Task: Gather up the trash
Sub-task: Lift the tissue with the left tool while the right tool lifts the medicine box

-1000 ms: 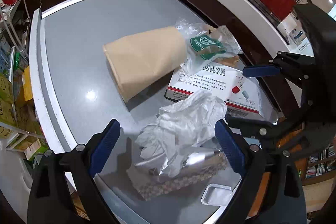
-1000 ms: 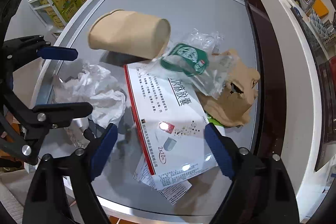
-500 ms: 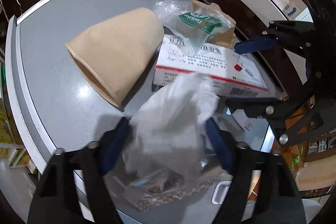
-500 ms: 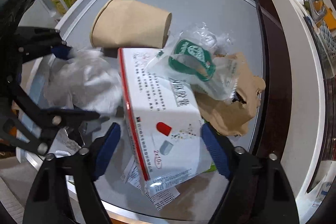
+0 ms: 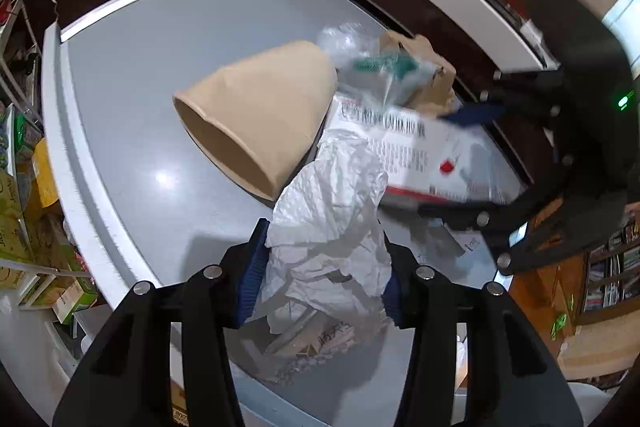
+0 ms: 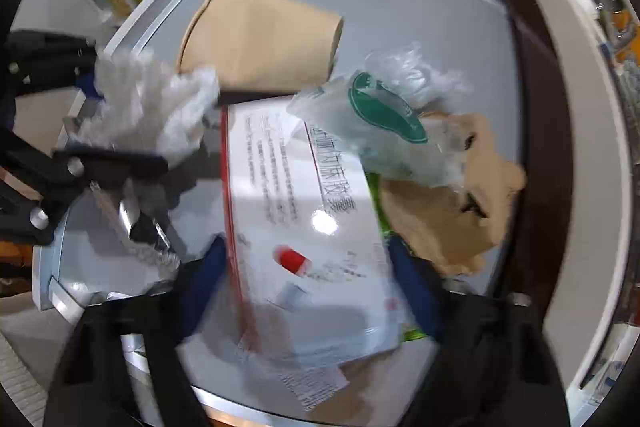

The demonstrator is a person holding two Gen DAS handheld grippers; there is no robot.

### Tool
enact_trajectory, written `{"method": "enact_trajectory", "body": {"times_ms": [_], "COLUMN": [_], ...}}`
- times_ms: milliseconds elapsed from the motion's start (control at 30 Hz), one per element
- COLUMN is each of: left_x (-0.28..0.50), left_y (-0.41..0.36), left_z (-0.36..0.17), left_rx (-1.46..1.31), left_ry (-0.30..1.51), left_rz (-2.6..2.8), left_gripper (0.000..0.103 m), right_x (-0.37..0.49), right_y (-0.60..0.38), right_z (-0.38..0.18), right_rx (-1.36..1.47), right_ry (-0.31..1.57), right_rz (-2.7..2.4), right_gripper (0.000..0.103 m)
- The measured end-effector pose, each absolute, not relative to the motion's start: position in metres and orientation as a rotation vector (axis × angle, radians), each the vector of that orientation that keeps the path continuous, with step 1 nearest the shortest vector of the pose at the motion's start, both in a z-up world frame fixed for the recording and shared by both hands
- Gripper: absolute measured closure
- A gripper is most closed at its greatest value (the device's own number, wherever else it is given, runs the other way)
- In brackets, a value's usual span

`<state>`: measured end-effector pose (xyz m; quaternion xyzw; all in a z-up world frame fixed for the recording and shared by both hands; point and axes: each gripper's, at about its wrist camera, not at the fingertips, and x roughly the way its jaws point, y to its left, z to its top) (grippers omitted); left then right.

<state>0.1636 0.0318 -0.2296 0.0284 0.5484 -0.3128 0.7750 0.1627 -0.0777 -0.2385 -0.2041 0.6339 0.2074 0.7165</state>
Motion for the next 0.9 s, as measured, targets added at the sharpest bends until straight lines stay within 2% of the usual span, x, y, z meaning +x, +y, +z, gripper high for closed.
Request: {"method": "enact_trajectory", "body": {"times_ms": [600,900], "left_x": [0.165,0.16], "left_y": [0.069,0.07], "left_z": [-0.167,-0.142], "left_rx": [-0.132,-0.167], "left_ry": [1.056,1.002], "left_rz": [-0.738,-0.715], "left_gripper": [0.054,0.054], "right_x": [0.133,0.119], "right_y": [-0.141,-0.155], "right_z": [-0.175,-0.172], "right_rx": [-0.085,-0.009], "right_ry": [1.287,1.279], "right_rz": [0.419,0.398], "right_gripper": [0.031,0.032]}}
